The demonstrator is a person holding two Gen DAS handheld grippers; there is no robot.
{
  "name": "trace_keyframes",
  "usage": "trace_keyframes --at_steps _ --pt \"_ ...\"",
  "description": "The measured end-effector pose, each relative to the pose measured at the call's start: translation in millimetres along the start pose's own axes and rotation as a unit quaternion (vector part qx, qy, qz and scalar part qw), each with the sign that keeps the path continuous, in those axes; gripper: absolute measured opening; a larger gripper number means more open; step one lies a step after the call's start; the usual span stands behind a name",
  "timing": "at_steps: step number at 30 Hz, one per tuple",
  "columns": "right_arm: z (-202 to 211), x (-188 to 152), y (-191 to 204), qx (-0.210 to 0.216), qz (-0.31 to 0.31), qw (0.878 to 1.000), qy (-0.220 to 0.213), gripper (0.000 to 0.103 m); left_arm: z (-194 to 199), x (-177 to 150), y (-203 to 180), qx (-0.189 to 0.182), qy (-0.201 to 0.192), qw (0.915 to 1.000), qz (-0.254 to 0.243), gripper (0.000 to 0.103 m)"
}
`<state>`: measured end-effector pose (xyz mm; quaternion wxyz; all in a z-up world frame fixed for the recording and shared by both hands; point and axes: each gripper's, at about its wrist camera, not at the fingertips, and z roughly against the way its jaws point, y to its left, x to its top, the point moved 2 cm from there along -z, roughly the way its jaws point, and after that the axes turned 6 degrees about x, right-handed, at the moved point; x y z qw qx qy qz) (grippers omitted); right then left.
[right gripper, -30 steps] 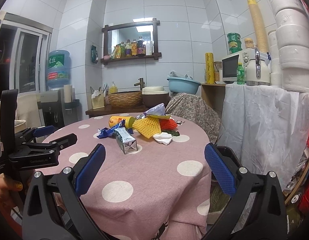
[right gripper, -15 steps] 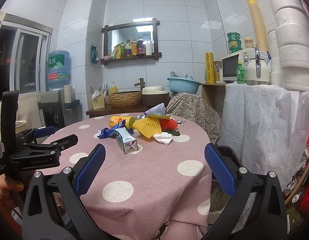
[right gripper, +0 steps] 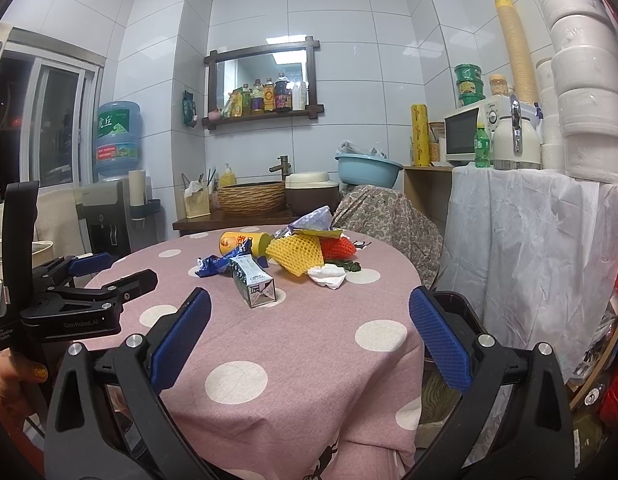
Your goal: Collect trash
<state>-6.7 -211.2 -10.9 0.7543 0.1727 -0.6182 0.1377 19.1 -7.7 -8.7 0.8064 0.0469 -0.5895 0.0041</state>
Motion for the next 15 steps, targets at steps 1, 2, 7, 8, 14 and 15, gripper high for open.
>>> trace_keyframes --at_steps 1,2,7,8,14,15 --pt "-0.4 -0.2 -0.1 0.000 0.000 1.000 -0.001 0.098 0.0 -0.1 -0.1 0.000 0.000 1.0000 0.000 0.098" --pt "-0.2 -0.3 0.2 0.000 0.000 1.000 -0.001 0.098 0.1 -0.1 0.0 0.000 0.000 1.0000 0.000 0.098" --pt "-0.3 -0.3 0.1 0.000 0.000 1.000 0.000 0.098 0.1 0.2 -0.2 0.000 0.000 1.0000 0.000 0.098" --pt "-0.5 -0.2 -0.2 0.000 0.000 1.000 0.000 0.098 0.1 -0.1 -0.3 0.000 0.000 1.0000 0.000 0.098" --pt "-0.5 -0.3 -0.1 0.000 0.000 1.000 0.000 0.098 0.1 0.3 -0.5 0.000 0.001 1.0000 -0.001 0.098" --pt "-0.5 -0.3 -0.1 0.000 0.000 1.000 0.000 0.098 0.0 -0.2 -0.9 0.000 0.001 1.0000 -0.002 0.098"
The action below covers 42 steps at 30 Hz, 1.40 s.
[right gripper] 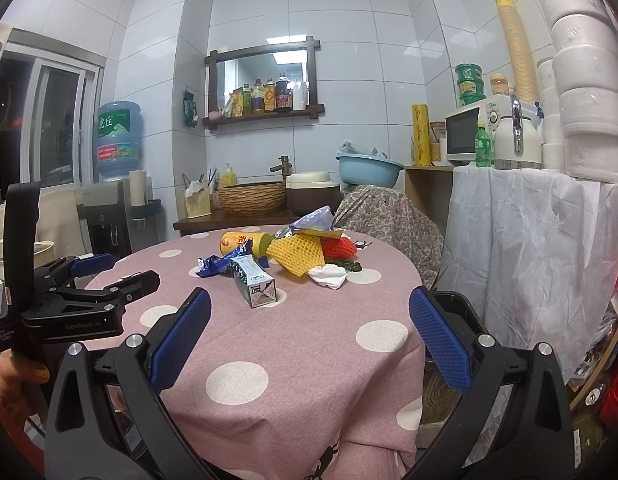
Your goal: Collect trash
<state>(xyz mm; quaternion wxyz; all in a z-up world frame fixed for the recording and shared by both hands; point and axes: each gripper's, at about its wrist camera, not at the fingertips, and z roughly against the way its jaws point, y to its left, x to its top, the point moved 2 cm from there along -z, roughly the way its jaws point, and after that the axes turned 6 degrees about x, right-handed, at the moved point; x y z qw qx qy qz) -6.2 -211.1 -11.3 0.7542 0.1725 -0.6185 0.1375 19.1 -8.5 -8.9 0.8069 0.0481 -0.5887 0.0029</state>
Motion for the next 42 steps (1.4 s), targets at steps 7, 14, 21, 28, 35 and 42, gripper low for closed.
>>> trace_keyframes --at_steps 7,14,21,28,35,42 --pt "-20.8 -1.8 4.7 0.023 0.013 0.999 0.045 0.098 -5.6 -5.5 -2.1 -0.007 0.008 0.9999 -0.007 0.098" --pt "-82.5 -10.2 9.9 0.081 0.020 0.990 0.113 0.098 -54.9 -15.2 7.4 -0.023 0.090 0.9955 -0.018 0.098" --pt "-141.5 -11.9 -1.0 0.137 -0.006 0.977 0.165 0.098 -93.2 -21.8 50.7 -0.011 0.150 0.9886 -0.001 0.098" --pt "-202.3 -5.7 2.2 0.168 0.012 0.961 0.219 0.098 -114.4 -7.1 72.0 0.009 0.158 0.9863 -0.045 0.098" --pt "-276.4 0.7 38.3 0.200 0.070 0.938 0.274 0.098 -149.6 2.7 84.1 0.003 0.180 0.9819 -0.060 0.098" --pt "-340.8 -0.9 56.2 0.177 0.118 0.923 0.321 0.097 -172.3 7.0 105.3 0.003 0.203 0.9778 -0.050 0.098"
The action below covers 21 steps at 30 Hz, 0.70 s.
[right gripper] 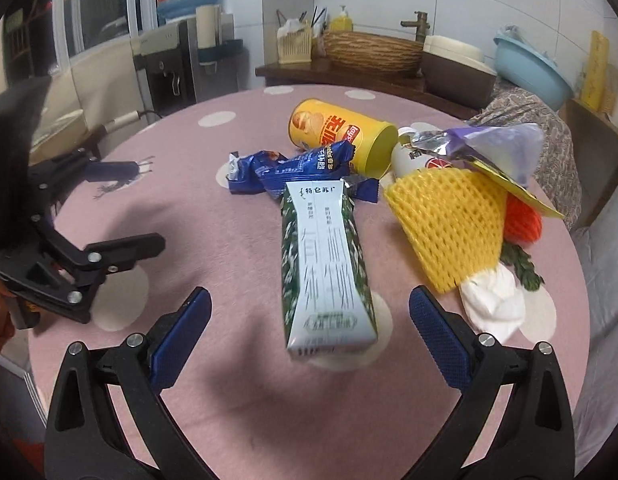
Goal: Collect trash
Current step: 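Grasp the green-and-white milk carton with the right gripper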
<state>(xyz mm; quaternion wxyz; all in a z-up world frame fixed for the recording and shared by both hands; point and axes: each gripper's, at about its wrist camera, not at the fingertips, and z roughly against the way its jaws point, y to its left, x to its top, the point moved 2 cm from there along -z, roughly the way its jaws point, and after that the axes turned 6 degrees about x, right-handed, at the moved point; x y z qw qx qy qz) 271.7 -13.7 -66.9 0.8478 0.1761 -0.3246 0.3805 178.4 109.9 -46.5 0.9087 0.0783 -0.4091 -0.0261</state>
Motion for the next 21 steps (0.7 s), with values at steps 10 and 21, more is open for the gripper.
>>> trace_keyframes --at_steps 10,21 --pt "-38.8 17.0 -7.0 0.008 0.015 0.998 0.065 0.076 -15.0 8.3 0.5 -0.004 0.007 0.9996 -0.026 0.098" --pt "-26.6 5.1 -27.6 0.041 -0.039 0.997 0.054 0.052 -33.9 19.7 -10.6 -0.006 0.021 0.9965 -0.081 0.098"
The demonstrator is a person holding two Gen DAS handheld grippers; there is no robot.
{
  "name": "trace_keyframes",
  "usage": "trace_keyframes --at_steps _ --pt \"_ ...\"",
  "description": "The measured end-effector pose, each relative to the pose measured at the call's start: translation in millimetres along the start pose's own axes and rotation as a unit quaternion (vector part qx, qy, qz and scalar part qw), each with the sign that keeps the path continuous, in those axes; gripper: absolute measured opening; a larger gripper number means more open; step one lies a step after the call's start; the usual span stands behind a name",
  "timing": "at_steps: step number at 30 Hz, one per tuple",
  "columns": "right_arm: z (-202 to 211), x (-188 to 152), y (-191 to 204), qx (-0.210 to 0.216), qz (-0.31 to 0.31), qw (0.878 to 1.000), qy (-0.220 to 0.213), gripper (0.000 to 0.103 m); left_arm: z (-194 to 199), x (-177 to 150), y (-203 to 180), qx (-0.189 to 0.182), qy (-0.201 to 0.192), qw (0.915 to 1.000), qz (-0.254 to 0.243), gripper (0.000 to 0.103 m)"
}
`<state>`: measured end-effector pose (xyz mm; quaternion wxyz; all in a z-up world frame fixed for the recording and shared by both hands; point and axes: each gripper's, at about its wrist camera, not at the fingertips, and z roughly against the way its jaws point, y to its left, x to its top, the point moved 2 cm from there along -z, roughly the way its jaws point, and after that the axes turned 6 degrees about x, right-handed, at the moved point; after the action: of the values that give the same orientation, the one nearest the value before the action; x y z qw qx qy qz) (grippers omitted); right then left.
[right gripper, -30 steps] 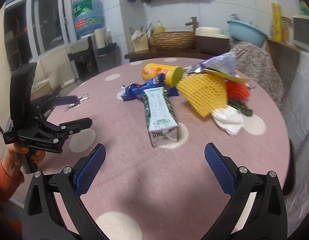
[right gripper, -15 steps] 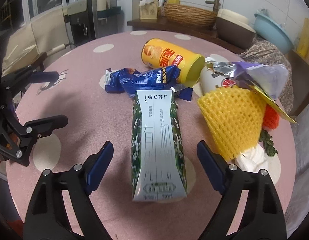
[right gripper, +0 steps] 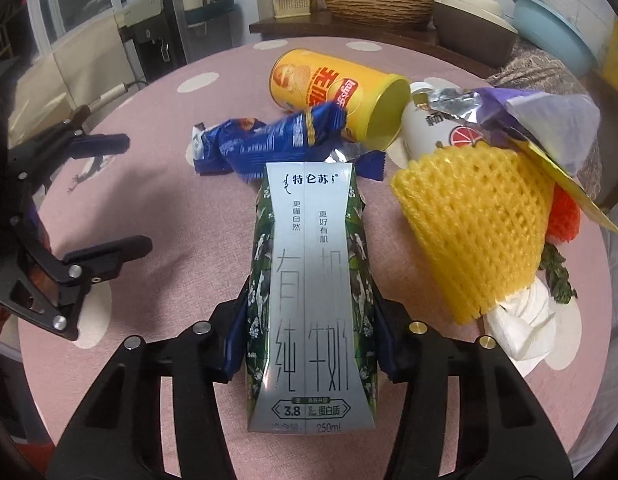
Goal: Collect trash
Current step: 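Grasp the green-and-white milk carton with the right gripper, then grasp the blue chip bag with the left gripper while the right gripper lifts the carton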
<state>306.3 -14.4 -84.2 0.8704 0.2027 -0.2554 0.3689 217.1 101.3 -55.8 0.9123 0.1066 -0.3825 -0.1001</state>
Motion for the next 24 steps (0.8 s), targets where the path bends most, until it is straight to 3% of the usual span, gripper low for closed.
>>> trace_keyframes --at_steps 11,20,24 --pt "55.1 -32.2 -9.7 -0.005 -0.035 0.998 -0.057 0.052 -27.5 44.9 -25.0 0.005 -0.005 0.9973 -0.073 0.090" --pt "77.6 -49.0 -9.2 -0.004 -0.043 0.996 -0.082 0.052 -46.9 53.4 -53.4 0.015 0.013 0.9887 -0.149 0.088" --pt "82.0 -54.7 -9.7 -0.007 -0.047 0.995 -0.092 0.052 -58.4 54.2 -55.9 0.013 0.032 0.9877 -0.153 0.069"
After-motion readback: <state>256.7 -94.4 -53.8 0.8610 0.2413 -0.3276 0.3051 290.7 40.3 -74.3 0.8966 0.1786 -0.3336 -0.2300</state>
